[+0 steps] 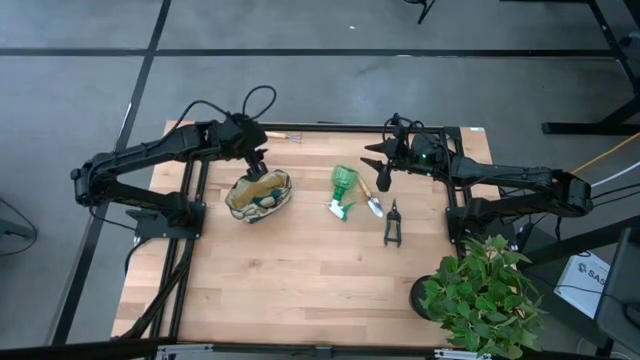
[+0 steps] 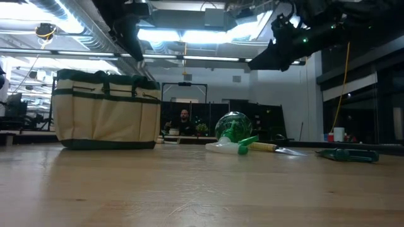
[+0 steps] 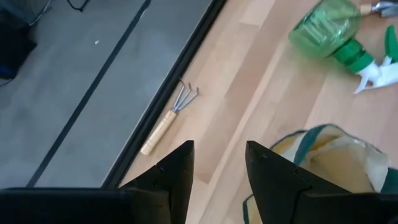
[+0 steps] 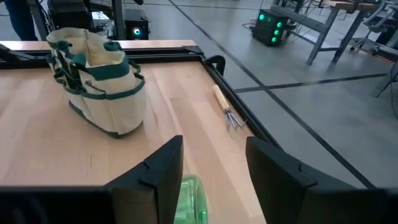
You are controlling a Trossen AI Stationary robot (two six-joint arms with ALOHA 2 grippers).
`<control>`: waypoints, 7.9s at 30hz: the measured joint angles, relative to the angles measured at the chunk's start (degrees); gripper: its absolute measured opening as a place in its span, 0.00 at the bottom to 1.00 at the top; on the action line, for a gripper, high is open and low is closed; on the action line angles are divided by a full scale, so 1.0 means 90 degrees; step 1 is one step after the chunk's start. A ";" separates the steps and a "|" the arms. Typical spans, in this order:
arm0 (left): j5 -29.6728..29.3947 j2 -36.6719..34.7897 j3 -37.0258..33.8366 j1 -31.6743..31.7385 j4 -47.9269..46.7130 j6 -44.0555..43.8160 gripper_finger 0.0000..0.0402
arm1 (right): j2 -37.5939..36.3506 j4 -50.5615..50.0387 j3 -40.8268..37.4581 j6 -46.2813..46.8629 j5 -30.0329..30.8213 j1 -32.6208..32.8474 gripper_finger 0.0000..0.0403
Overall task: Pick & Place Garden tools in Gardening bag
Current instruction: Put the brown hand rake into the gardening bag
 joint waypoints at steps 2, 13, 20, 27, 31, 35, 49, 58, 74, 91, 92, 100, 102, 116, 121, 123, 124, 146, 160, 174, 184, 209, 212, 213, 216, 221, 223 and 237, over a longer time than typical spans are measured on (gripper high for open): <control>0.0002 0.0020 0.0000 0.0000 0.0135 -0.0006 0.35 | 0.0000 -0.0002 0.0000 -0.0002 0.0000 -0.0001 0.44; 0.0235 0.0620 0.0000 0.0173 0.0643 0.0391 0.35 | 0.0002 -0.0005 0.0000 -0.0004 0.0000 0.0002 0.44; 0.0288 0.0958 0.0000 0.0708 0.1126 0.0866 0.35 | 0.0002 -0.0005 0.0002 -0.0004 0.0000 0.0002 0.44; 0.1051 0.1441 0.0000 0.1388 0.1226 0.0879 0.35 | 0.0002 -0.0005 0.0002 -0.0004 0.0000 0.0002 0.44; 0.1330 0.1855 0.0000 0.1570 0.1255 0.1073 0.35 | 0.0002 -0.0007 0.0002 -0.0004 0.0000 0.0002 0.44; 0.1387 0.2270 -0.0002 0.1667 0.1358 0.1430 0.35 | 0.0002 -0.0007 0.0002 -0.0004 0.0000 0.0002 0.44; 0.2291 0.2548 -0.0002 0.1810 0.1507 0.1596 0.35 | 0.0002 -0.0010 0.0002 -0.0007 0.0000 0.0002 0.44; 0.3649 0.2535 -0.0002 0.1405 0.0296 0.1553 0.35 | 0.0002 -0.0017 0.0002 -0.0007 0.0000 0.0002 0.44; 0.3579 0.2086 -0.0002 0.0828 -0.0268 0.1486 0.35 | 0.0004 -0.0027 0.0002 -0.0007 -0.0002 0.0002 0.44; 0.2166 0.1715 -0.0002 0.1159 0.1239 0.1439 0.35 | 0.0005 -0.0027 0.0002 -0.0007 -0.0002 0.0002 0.44; 0.2168 0.1717 -0.0002 0.1190 0.1326 0.1373 0.35 | 0.0005 -0.0026 0.0002 -0.0008 -0.0002 0.0002 0.44; 0.2285 0.2024 0.0000 0.1476 0.1538 0.0824 0.35 | 0.0005 -0.0029 0.0002 -0.0007 -0.0002 0.0002 0.44; 0.2287 0.2155 0.0000 0.1499 0.1581 0.0823 0.35 | 0.0005 -0.0036 0.0002 -0.0007 -0.0002 0.0002 0.44; 0.2229 0.2775 0.0000 0.1561 0.1729 0.0823 0.35 | 0.0005 -0.0051 0.0002 -0.0007 -0.0002 0.0002 0.44; 0.2229 0.2877 0.0000 0.1559 0.1729 0.0823 0.35 | 0.0005 -0.0051 0.0003 -0.0009 -0.0002 0.0002 0.44; 0.2229 0.2951 0.0000 0.1559 0.1738 0.0823 0.35 | 0.0005 -0.0051 0.0002 -0.0007 -0.0002 0.0002 0.44; 0.2232 0.3001 0.0000 0.1559 0.1734 0.0817 0.35 | 0.0003 -0.0051 0.0002 -0.0009 -0.0002 0.0002 0.44; 0.2491 0.3439 0.0000 0.1490 0.1725 0.0809 0.35 | 0.0005 -0.0051 0.0005 -0.0009 0.0000 0.0002 0.44; 0.2498 0.3439 0.0000 0.1180 0.1725 0.0828 0.35 | 0.0005 -0.0051 0.0003 -0.0009 -0.0002 0.0002 0.44; 0.2453 0.3463 0.0000 0.1282 0.1731 0.0806 0.35 | 0.0005 -0.0051 0.0005 -0.0007 -0.0002 0.0002 0.44; 0.2437 0.3841 0.0000 0.1422 0.1784 0.0712 0.35 | 0.0005 -0.0049 0.0005 -0.0007 -0.0001 0.0002 0.44; 0.2450 0.4216 0.0000 0.1625 0.1876 0.0831 0.35 | 0.0003 -0.0051 0.0005 -0.0008 -0.0002 0.0002 0.44; 0.2450 0.4216 0.0000 0.1597 0.1876 0.0828 0.35 | 0.0005 -0.0051 0.0005 -0.0009 0.0000 0.0002 0.44; 0.2450 0.4216 -0.0001 0.1583 0.1876 0.0828 0.35 | 0.0005 -0.0051 0.0005 -0.0009 0.0000 0.0002 0.44; 0.2450 0.4216 -0.0001 0.1527 0.1876 0.0828 0.35 | 0.0005 -0.0051 0.0005 -0.0008 0.0000 0.0002 0.44; 0.2450 0.4216 -0.0002 0.1392 0.1874 0.0828 0.35 | 0.0005 -0.0051 0.0005 -0.0008 -0.0001 0.0002 0.44; 0.2457 0.4216 -0.0002 0.1329 0.1874 0.0828 0.35 | 0.0005 -0.0051 0.0005 -0.0009 -0.0002 0.0002 0.44; 0.2467 0.4216 -0.0002 0.0840 0.1560 0.0828 0.35 | 0.0005 -0.0051 0.0005 -0.0007 0.0000 0.0002 0.44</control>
